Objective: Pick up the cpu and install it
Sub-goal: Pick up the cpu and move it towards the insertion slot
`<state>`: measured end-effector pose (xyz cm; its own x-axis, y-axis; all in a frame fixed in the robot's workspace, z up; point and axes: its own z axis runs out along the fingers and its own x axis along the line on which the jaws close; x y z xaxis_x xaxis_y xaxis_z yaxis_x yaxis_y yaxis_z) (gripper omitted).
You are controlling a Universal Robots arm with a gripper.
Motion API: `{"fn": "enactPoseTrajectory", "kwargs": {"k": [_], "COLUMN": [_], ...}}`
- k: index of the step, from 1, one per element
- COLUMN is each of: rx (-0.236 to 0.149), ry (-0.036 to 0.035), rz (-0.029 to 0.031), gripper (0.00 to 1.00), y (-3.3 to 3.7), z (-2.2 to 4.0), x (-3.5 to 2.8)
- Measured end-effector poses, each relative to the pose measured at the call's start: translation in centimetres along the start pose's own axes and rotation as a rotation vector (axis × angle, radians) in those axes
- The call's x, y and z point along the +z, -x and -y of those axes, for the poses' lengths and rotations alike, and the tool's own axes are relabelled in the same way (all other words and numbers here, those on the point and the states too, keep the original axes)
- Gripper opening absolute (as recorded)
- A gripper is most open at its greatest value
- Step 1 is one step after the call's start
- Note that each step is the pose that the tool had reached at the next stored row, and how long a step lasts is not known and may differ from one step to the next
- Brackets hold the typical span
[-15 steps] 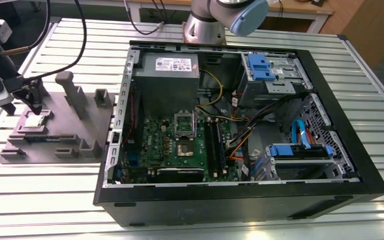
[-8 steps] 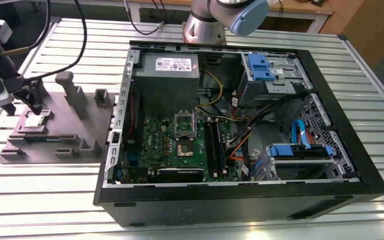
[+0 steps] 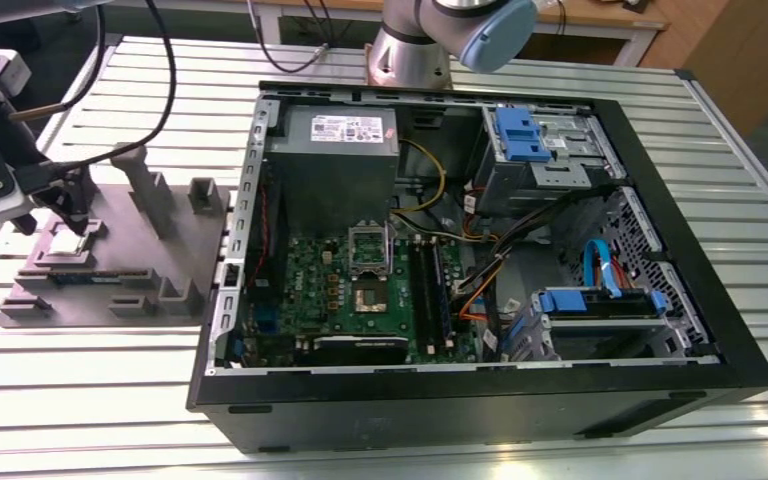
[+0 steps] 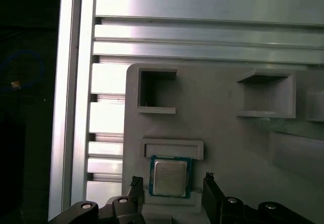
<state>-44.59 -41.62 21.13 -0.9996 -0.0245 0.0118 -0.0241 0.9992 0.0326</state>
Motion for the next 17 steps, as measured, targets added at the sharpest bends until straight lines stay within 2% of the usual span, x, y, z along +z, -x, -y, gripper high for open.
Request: {"fn": "enactPoseTrajectory", "kwargs": {"k": [4,14,15,17], "rx": [0.001,0.001,0.001,0.002], "ry": [-0.0001,0.0,0.0,0.0], "rz": [-0.0002,-0.0001,0.0,0.0], "gripper": [0.59,0.6,0.66,0.66], "y": [-0.02,-0.02,-0.02,-0.02], "z": [0.01,0.01,0.01,0.01], "x": [0.32,0.34,0.34,0.34]}}
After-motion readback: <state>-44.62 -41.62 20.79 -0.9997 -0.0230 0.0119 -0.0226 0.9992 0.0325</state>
